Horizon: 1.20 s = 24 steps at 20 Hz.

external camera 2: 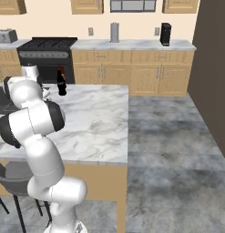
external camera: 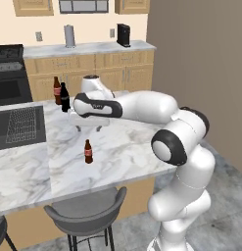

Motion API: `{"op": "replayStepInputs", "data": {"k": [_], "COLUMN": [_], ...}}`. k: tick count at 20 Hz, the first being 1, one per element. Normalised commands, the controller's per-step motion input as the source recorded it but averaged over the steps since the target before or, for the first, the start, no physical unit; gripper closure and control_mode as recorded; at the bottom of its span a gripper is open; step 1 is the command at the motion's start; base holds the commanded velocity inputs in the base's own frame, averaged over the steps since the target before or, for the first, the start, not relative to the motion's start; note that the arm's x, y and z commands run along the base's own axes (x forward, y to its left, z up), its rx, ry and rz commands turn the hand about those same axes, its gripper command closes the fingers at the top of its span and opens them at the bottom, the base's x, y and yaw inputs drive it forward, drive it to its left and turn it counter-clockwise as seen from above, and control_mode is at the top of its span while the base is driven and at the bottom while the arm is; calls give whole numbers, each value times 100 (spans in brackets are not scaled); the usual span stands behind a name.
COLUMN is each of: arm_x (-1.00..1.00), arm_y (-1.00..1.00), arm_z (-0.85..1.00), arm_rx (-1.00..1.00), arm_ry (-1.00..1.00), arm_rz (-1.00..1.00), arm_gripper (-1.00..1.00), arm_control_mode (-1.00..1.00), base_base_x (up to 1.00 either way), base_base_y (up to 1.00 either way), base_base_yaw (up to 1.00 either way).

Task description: Place the large bottle from the dining counter next to the other large bottle outside the sink, and place the small bottle from the dining counter next to the other small bottle inside the sink.

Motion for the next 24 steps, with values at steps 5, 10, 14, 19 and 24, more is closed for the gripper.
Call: {"op": "replayStepInputs", "data": {"k": [5, 10, 14, 19, 24], "arm_x": [0, 0, 0, 0, 0], "arm_y": [2, 0, 2, 13, 23], "arm_z": [-19, -23, -24, -9, 0], "arm_rx": [0, 0, 0, 0, 0], "arm_ry": [0, 0, 0, 0, 0], "arm_rz": [0, 0, 0, 0, 0], "arm_gripper": [-100, -100, -100, -100, -100], "arm_control_mode": [-100, -100, -100, -100, -100], "base_base_x": [0, 0, 0, 0, 0], "base_base_y": [0, 0, 0, 0, 0], "base_base_yaw": [0, 0, 0, 0, 0]}}
